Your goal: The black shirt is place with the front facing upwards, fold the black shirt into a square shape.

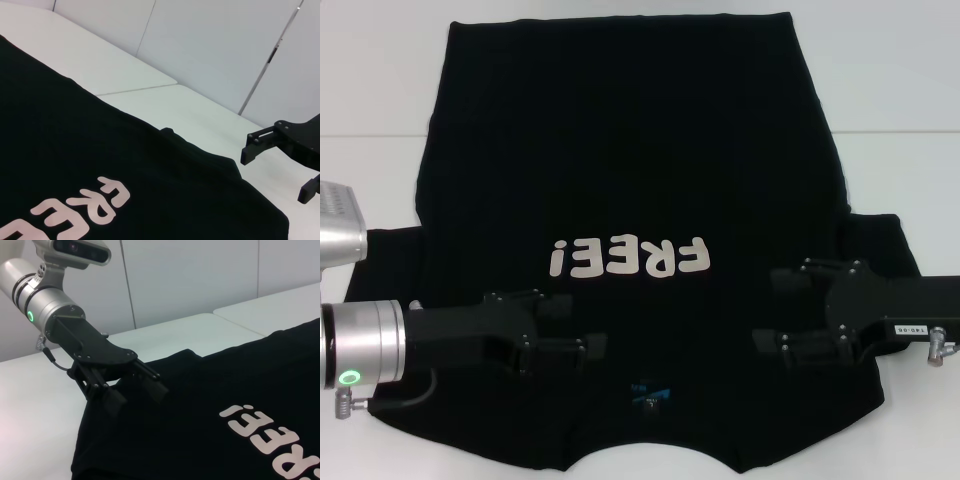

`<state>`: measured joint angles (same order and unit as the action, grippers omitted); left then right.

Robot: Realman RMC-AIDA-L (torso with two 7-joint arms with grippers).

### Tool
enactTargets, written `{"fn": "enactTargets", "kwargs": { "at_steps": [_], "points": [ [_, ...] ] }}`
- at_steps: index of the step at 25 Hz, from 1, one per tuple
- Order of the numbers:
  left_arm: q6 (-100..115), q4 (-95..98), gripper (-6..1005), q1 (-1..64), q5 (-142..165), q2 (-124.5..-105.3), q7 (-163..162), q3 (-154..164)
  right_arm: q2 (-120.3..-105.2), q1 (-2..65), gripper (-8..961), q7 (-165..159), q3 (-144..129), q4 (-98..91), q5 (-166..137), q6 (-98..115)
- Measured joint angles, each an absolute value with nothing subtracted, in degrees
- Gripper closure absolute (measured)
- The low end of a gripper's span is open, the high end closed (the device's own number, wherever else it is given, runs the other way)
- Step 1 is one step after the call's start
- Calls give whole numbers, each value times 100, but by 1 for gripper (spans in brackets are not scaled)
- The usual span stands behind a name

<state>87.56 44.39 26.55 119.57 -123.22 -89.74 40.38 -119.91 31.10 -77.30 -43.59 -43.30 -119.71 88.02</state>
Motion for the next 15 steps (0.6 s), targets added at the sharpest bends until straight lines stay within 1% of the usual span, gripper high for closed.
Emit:
{"fn": "enactTargets", "kwargs": {
  "at_steps": [15],
  "points": [
    [8789, 4449, 124, 2627, 11916, -12326, -9062, 3986, -12003, 3234, 48, -7667, -4696, -4113, -11932, 8522]
  ]
}}
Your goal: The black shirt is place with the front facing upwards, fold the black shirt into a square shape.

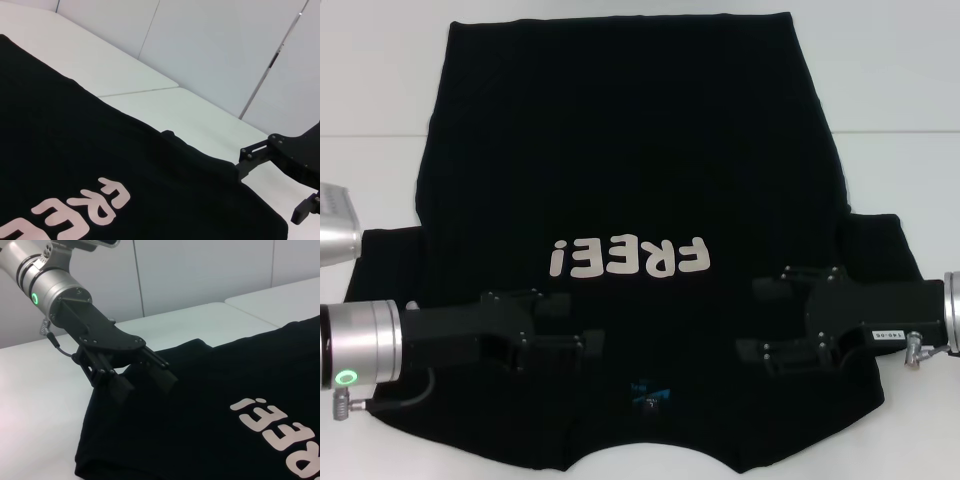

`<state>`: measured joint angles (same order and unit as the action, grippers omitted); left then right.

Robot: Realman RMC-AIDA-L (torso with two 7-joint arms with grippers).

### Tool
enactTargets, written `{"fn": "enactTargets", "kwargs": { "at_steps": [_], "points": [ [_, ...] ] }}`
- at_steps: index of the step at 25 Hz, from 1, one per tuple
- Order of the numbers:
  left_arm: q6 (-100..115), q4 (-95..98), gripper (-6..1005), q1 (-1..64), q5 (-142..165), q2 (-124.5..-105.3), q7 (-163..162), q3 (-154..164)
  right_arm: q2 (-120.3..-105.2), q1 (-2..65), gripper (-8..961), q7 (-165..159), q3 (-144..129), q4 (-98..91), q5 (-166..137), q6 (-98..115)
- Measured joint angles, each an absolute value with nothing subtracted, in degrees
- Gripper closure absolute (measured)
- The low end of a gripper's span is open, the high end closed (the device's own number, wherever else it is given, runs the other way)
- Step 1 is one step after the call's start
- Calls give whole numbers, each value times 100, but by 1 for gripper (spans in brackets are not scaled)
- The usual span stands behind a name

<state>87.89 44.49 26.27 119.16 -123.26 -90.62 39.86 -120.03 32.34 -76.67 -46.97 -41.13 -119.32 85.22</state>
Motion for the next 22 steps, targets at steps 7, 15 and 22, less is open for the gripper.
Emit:
{"fn": "enactTargets", "kwargs": {
  "at_steps": [7, 15, 22],
  "points": [
    [8855, 4554, 124, 2585, 11786, -12223, -10505, 2414, -11963, 3025, 51, -8955, -3671, -4078, -11266, 8466],
    [8870, 4517, 127, 2086, 11768, -11757, -13180, 1860, -11782, 2826, 54, -10820, -2778, -3716, -10950, 8069],
    [8750, 4290, 127, 1833, 11823, -11653, -13441, 1365, -11713, 3046, 57, -11006, -2779, -3369, -10949, 7562]
  ]
}}
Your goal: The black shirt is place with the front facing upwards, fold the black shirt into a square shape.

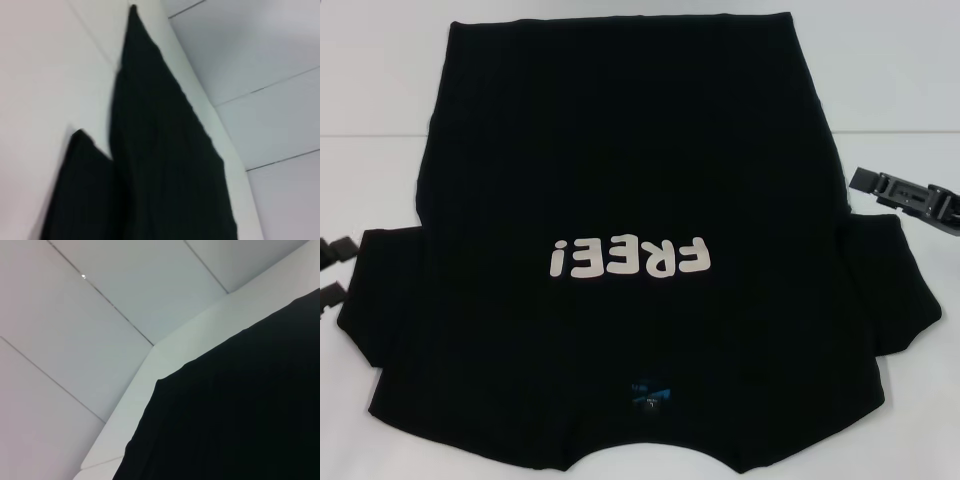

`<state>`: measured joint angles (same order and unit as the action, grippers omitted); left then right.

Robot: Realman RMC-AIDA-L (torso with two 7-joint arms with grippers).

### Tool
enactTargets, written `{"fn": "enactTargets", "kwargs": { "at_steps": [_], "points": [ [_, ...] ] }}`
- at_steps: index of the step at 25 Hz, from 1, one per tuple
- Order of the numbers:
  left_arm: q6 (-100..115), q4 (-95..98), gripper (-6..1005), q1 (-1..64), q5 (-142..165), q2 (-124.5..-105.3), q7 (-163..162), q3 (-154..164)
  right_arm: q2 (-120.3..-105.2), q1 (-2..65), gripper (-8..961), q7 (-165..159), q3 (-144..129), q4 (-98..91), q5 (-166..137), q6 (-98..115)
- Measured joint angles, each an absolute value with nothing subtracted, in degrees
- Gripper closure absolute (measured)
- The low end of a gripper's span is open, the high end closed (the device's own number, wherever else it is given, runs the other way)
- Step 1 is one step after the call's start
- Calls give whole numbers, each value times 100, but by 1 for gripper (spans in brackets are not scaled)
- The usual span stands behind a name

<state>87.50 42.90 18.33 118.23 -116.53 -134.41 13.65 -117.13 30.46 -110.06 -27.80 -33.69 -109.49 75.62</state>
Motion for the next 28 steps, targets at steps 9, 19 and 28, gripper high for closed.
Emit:
{"fn": "enactTargets", "kwargs": {
  "at_steps": [9, 19, 28],
  "points": [
    [8364, 4199, 127, 1781, 12256, -11652, -12779, 1514, -11716, 3250, 61, -10986, -2784, -3316, -10944, 7476],
    [7770, 3842, 126, 1901, 12470, -11648, -13319, 1479, -11716, 3278, 66, -11020, -2756, -3322, -10942, 7475],
    [7571, 3630, 126, 1899, 12448, -11620, -13378, 1460, -11716, 3234, 70, -11036, -2751, -3320, -10937, 7502]
  ]
}}
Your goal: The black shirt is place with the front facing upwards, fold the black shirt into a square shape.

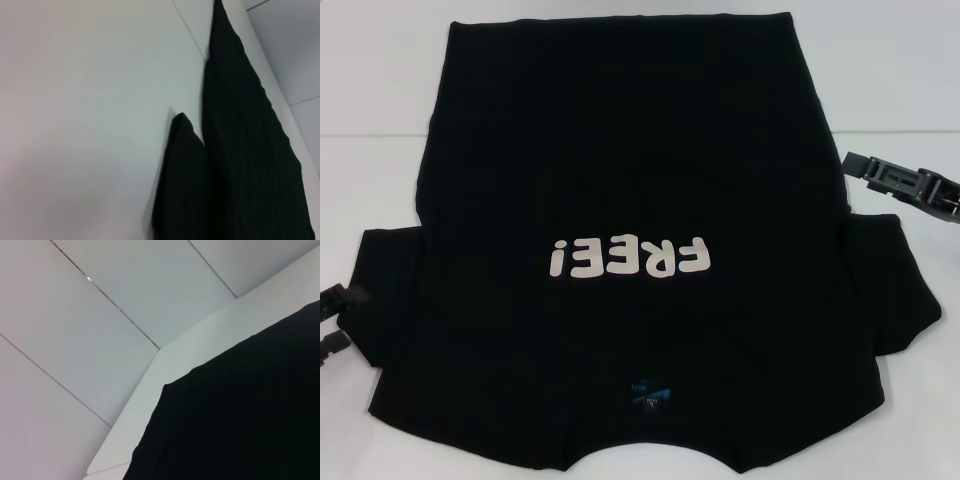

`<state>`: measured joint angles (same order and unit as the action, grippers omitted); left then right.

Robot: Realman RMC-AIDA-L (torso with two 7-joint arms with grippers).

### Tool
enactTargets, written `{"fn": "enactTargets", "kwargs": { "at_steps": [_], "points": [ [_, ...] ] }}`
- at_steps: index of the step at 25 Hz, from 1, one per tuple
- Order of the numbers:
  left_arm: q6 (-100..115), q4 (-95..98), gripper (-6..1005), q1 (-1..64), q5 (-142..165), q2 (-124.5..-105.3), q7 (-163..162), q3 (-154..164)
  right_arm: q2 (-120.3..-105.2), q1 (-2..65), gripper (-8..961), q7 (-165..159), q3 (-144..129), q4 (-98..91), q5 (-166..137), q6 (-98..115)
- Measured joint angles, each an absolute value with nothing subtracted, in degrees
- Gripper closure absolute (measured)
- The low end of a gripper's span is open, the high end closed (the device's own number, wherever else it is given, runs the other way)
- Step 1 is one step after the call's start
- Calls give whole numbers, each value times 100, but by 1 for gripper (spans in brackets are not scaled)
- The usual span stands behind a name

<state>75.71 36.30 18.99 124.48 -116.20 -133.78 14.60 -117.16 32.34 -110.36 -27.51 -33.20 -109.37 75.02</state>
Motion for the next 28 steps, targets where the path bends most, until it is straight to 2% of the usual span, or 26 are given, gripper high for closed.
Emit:
{"fn": "enactTargets", "kwargs": {
  "at_steps": [28],
  "points": [
    [7457, 3533, 127, 1983, 12463, -11618, -13805, 1487, -11716, 3164, 82, -11109, -2723, -3313, -10863, 7515]
  ]
}}
